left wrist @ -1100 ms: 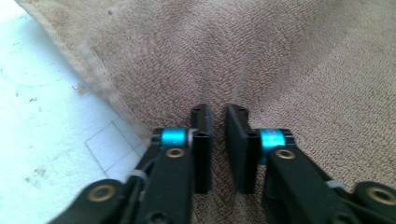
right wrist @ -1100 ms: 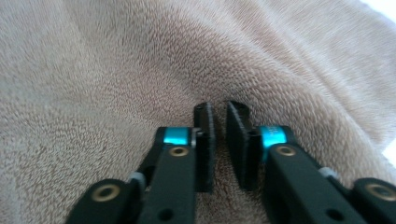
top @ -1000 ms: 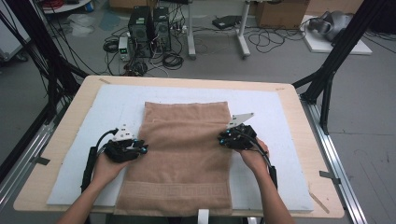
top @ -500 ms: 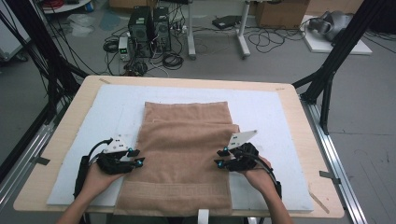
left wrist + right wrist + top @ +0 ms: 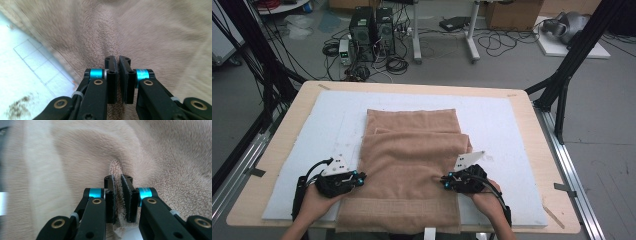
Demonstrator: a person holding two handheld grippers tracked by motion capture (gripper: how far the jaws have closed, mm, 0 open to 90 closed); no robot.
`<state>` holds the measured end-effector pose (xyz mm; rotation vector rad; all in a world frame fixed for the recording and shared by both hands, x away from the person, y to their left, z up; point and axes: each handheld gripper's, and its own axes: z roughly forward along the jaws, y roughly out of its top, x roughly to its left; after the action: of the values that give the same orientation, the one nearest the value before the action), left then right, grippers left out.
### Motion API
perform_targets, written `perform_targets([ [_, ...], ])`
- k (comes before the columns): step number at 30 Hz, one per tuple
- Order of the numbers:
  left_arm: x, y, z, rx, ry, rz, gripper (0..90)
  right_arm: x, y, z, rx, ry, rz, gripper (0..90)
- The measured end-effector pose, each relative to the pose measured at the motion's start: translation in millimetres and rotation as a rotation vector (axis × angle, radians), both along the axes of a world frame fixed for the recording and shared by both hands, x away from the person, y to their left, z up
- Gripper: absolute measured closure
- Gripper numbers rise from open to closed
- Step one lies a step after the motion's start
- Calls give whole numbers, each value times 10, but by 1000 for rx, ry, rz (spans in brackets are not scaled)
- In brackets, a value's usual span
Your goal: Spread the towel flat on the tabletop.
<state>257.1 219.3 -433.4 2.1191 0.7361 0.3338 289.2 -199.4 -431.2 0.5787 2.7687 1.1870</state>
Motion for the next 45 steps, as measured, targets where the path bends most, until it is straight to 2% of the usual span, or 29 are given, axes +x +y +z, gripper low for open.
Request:
perform_targets([
  [4, -301, 61, 151, -36, -24, -50, 847, -302, -30, 145, 21, -6, 74, 819],
  [5, -367, 81, 199, -40, -27, -67, 842, -377, -47, 195, 42, -16, 89, 792],
  [7, -406, 91, 251, -36, -33, -72, 780, -472, -90, 308, 95, -21, 104, 721],
  [8, -393, 93, 275, -25, -36, -66, 726, -486, -104, 359, 105, -33, 101, 711],
  [9, -361, 90, 289, -33, -29, -59, 685, -477, -109, 401, 89, -59, 92, 699],
  [10, -312, 85, 299, -40, -28, -50, 655, -446, -105, 427, 77, -74, 84, 689],
  [12, -226, 64, 292, -55, -24, -38, 632, -352, -89, 418, 55, -73, 67, 684],
  [15, -49, -13, 201, -60, -2, -26, 636, -184, -72, 296, 62, -30, 44, 671],
  [18, 84, -96, 81, -28, 38, -18, 622, -99, -20, 132, 12, 3, 30, 638],
  [21, 156, -187, -42, 43, 78, -26, 614, -88, 45, -14, -26, 28, 32, 616],
  [22, 157, -206, -70, 57, 81, -27, 618, -90, 60, -49, -25, 31, 32, 617],
  [23, 139, -215, -85, 60, 64, -22, 629, -95, 66, -64, -20, 40, 29, 635],
  [26, 132, -209, -78, 46, 77, -44, 793, -85, 60, -82, 6, 68, 53, 770],
  [27, 134, -212, -63, 45, 82, -48, 841, -83, 65, -69, -2, 67, 71, 817],
  [28, 133, -216, -52, 46, 80, -45, 850, -75, 80, -33, -26, 44, 79, 829],
  [29, 130, -215, -31, 45, 59, -40, 855, -64, 87, -4, -37, 32, 78, 831],
  [31, 130, -199, 28, 11, 28, -15, 858, -13, 76, 89, -36, 13, 54, 831],
  [32, 143, -182, 71, -13, 13, 9, 858, 23, 63, 138, -26, 3, 41, 831],
  [34, 179, -151, 121, -27, -25, 51, 859, 111, 36, 246, -31, -34, 0, 829],
  [35, 222, -133, 138, -37, -39, 90, 859, 144, 33, 274, -30, -50, -15, 827],
  [37, 298, -120, 144, -31, -62, 139, 860, 232, 42, 325, -68, -96, -72, 824],
  [38, 346, -118, 135, -24, -74, 161, 860, 262, 50, 322, -85, -107, -94, 824],
  [40, 441, -139, 91, -39, -74, 205, 862, 346, 67, 270, -119, -122, -128, 821],
  [41, 491, -165, 50, -21, -73, 221, 863, 398, 79, 212, -143, -122, -152, 820],
  [43, 554, -203, -15, 22, -49, 218, 863, 452, 94, 100, -144, -112, -172, 801],
  [45, 584, -231, -53, 52, -43, 206, 857, 468, 79, 38, -115, -107, -180, 768],
])
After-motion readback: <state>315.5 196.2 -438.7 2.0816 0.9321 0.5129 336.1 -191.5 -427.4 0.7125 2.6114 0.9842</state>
